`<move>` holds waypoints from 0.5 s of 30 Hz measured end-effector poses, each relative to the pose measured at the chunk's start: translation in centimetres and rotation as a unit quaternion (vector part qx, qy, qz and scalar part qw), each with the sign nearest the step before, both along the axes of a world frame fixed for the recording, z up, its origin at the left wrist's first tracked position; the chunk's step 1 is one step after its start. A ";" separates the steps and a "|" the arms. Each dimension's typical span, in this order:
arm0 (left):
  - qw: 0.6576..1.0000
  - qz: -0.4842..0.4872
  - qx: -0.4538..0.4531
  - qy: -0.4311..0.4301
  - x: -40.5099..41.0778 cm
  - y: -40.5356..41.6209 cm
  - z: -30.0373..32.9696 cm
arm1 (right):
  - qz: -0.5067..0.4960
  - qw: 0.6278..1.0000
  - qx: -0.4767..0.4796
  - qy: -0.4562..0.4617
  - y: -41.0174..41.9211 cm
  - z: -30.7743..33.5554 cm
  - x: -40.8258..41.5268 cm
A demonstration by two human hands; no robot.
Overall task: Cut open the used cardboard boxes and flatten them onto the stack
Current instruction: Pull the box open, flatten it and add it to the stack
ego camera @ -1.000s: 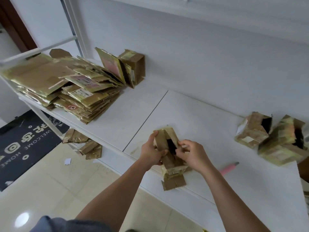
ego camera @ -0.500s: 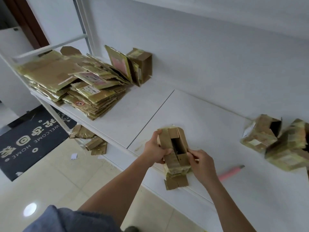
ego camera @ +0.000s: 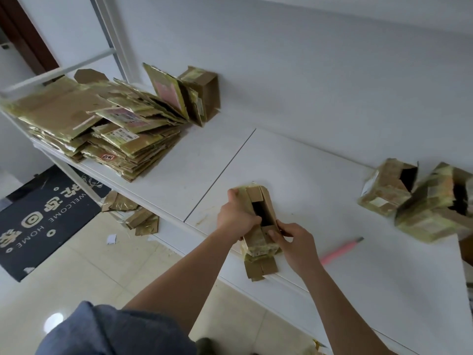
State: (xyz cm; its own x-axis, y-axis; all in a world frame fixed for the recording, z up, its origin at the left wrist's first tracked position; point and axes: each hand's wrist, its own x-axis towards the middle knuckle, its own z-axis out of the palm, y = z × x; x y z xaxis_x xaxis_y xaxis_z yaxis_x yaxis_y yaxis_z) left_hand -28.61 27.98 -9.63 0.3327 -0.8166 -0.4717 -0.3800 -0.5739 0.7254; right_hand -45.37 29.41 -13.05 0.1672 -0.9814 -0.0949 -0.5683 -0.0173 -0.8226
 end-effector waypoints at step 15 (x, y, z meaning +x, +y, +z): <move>0.922 0.089 -0.019 0.376 3.7 2.6 0.6 | 0.015 1.000 0.021 0.006 0.5 0.7 0.0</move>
